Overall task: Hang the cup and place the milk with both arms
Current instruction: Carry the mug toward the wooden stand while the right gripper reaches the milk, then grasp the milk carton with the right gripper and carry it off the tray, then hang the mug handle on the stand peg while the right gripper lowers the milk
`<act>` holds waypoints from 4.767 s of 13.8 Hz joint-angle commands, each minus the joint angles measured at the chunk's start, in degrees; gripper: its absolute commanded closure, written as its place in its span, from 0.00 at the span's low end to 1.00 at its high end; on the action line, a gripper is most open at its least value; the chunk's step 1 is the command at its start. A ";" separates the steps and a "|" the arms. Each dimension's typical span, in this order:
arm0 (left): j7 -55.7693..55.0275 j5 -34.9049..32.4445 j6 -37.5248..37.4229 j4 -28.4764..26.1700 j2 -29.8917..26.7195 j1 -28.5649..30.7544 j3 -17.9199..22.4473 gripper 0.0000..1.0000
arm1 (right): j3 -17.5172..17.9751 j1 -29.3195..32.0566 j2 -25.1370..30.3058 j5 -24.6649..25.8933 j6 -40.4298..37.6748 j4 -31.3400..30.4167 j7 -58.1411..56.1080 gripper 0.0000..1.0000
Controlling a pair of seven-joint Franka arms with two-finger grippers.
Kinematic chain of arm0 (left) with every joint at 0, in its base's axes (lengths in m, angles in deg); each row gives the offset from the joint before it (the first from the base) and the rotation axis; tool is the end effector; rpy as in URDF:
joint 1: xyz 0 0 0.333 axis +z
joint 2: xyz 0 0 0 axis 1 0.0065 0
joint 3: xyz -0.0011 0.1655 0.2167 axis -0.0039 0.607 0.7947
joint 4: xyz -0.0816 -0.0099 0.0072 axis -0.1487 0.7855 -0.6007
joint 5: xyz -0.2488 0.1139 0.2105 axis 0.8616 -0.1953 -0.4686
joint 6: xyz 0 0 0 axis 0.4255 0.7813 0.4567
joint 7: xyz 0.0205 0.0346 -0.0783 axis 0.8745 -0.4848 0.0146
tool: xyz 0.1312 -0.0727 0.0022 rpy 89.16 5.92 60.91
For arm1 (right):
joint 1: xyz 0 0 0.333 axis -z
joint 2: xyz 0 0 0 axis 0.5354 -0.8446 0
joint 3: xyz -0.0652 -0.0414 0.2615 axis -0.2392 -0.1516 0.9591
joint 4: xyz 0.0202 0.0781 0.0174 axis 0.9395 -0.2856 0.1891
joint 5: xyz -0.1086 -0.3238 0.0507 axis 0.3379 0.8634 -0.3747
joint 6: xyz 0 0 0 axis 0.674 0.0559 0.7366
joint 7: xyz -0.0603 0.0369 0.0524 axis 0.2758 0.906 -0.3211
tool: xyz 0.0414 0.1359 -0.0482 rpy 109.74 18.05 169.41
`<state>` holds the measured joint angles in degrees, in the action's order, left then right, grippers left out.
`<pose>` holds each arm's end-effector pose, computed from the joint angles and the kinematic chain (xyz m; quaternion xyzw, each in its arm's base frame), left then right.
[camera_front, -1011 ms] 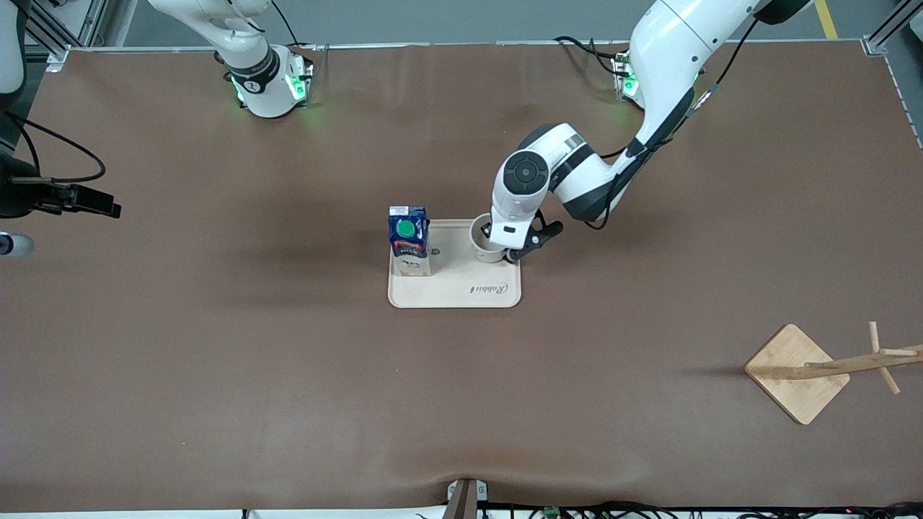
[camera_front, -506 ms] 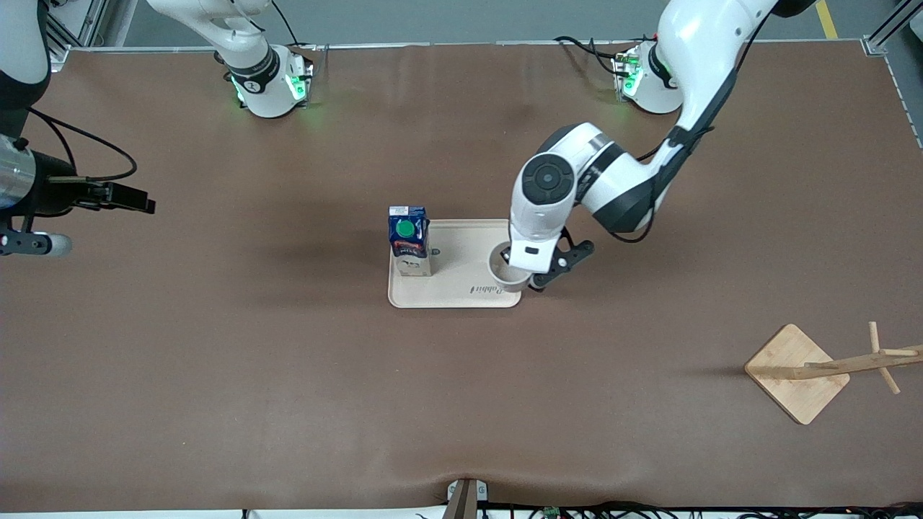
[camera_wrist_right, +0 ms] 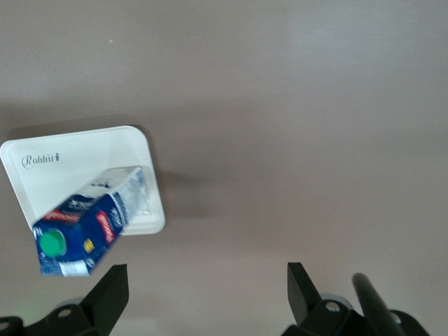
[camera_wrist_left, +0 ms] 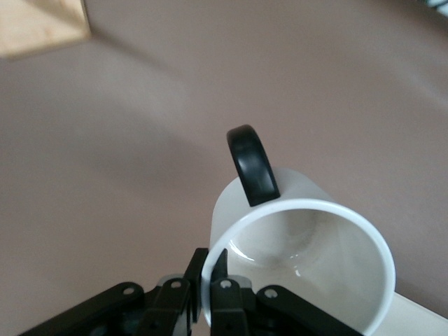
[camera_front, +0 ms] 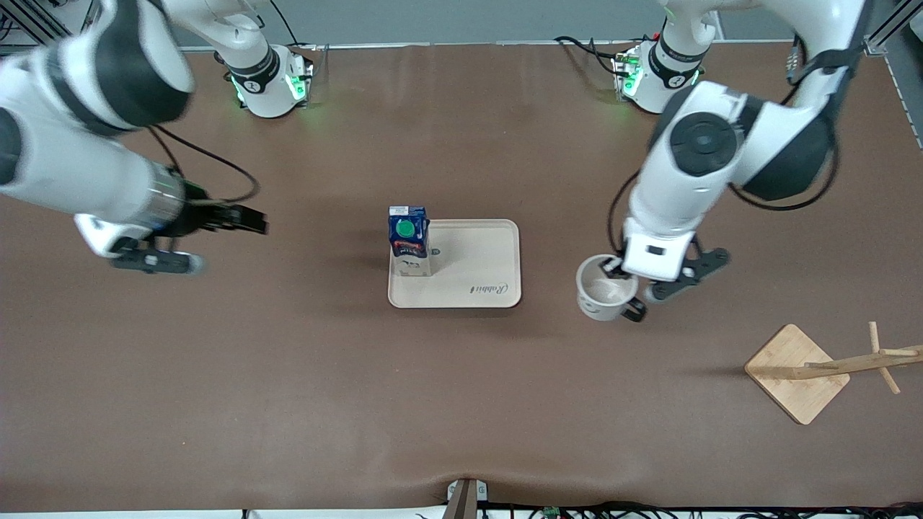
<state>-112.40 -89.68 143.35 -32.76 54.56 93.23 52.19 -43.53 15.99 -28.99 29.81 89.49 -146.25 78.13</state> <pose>0.5525 -0.2118 0.4012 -0.9733 -0.2214 -0.0548 0.0273 0.5243 0.1671 0.4233 -0.9909 0.0614 0.1005 0.0647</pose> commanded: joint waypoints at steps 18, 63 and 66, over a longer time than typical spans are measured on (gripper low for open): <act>55.48 16.31 3.19 -3.46 -9.89 32.60 -0.24 1.00 | -0.84 -21.49 -14.89 -0.94 14.29 -2.35 9.96 0.36; 62.99 15.36 3.65 8.67 3.39 33.06 -0.51 0.00 | -0.75 24.47 -11.63 7.94 -2.32 1.60 -31.43 0.00; 56.13 10.10 -1.79 10.07 1.54 30.42 -0.68 0.00 | -0.67 23.34 -11.63 8.03 -2.50 6.76 -31.61 0.00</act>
<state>-52.79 -76.66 145.54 -24.09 57.90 124.89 51.65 -44.50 39.86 -40.93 37.65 88.15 -143.26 47.05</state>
